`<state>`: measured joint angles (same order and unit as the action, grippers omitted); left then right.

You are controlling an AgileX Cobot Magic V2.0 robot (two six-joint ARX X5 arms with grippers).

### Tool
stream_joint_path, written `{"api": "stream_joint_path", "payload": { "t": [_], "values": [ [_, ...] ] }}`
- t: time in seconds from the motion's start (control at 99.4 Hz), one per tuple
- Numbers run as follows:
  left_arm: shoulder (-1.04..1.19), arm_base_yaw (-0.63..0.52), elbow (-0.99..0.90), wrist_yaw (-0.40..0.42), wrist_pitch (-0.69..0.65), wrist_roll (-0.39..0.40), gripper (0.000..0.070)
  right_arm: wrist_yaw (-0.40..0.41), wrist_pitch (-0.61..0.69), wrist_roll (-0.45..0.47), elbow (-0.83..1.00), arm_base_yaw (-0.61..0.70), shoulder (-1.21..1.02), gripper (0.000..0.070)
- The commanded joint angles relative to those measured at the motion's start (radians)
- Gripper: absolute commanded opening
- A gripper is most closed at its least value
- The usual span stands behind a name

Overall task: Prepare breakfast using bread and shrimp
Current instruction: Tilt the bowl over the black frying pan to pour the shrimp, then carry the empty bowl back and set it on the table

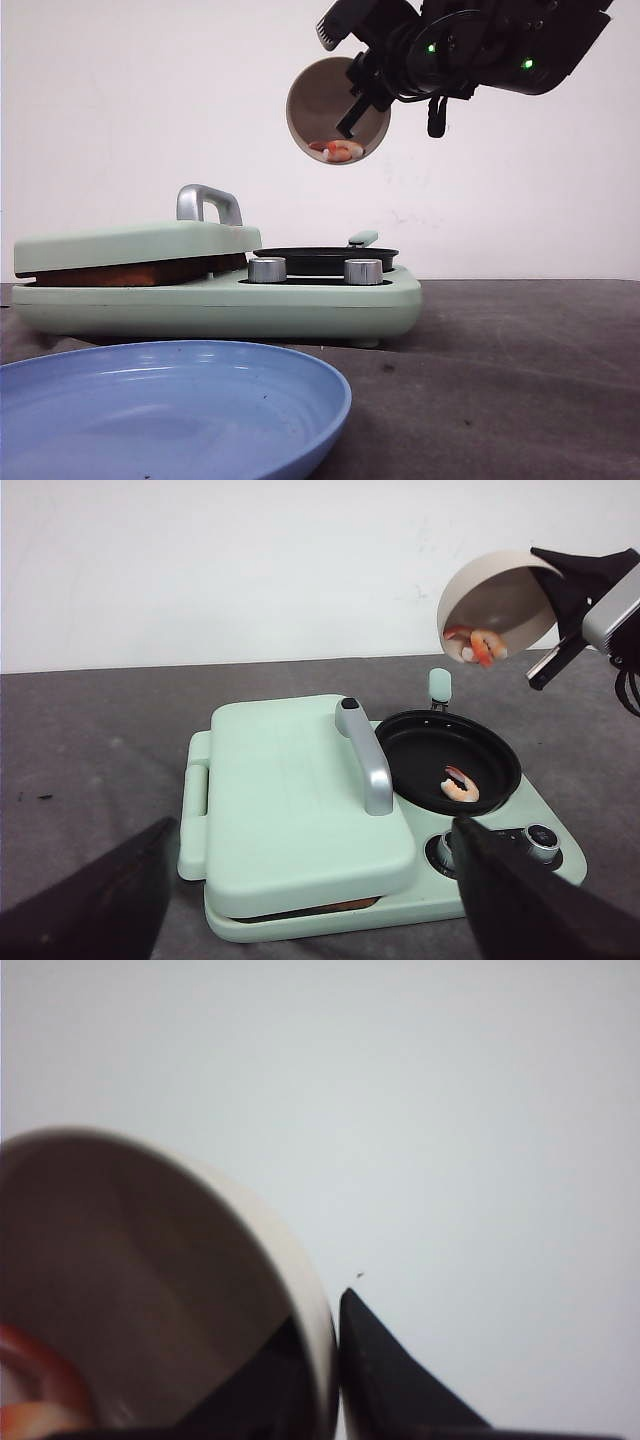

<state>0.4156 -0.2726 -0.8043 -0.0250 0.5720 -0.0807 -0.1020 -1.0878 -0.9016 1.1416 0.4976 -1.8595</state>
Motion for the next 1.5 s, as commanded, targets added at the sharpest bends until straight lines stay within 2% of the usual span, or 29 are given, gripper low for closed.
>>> {"api": "stream_joint_path", "payload": {
  "t": [0.0, 0.322, 0.563, 0.835, 1.096, 1.217, 1.368, 1.489],
  "values": [
    [0.002, -0.003, -0.006, -0.001, -0.01, 0.002, 0.047, -0.002, -0.053, -0.003, 0.018, 0.01, -0.013, 0.0002],
    [0.002, -0.003, -0.006, -0.001, -0.01, 0.01, 0.047, -0.005, -0.061, 0.05, 0.018, 0.01, -0.013, 0.0003],
    [0.002, -0.003, -0.006, -0.001, -0.01, 0.01, 0.047, -0.018, -0.007, 0.102, 0.018, 0.01, -0.013, 0.0003],
    [0.002, -0.003, -0.006, -0.001, 0.003, 0.01, 0.047, -0.172, -0.003, 0.17, 0.018, 0.01, -0.012, 0.0003],
    [0.002, -0.003, -0.006, -0.001, 0.044, 0.01, 0.047, -0.406, 0.016, 0.188, 0.018, 0.019, -0.002, 0.0004],
    [0.002, -0.003, -0.006, -0.001, 0.061, 0.01, 0.047, -0.449, 0.093, 0.202, 0.018, 0.019, 0.02, 0.0004],
    [0.002, -0.003, -0.006, -0.001, 0.066, 0.01, 0.047, -0.494, 0.228, 0.288, 0.018, 0.019, 0.072, 0.0004],
    [0.002, -0.003, -0.006, -0.001, 0.065, 0.01, 0.047, -0.496, 0.372, 0.374, 0.018, 0.015, 0.134, 0.0004]
  ]
}}
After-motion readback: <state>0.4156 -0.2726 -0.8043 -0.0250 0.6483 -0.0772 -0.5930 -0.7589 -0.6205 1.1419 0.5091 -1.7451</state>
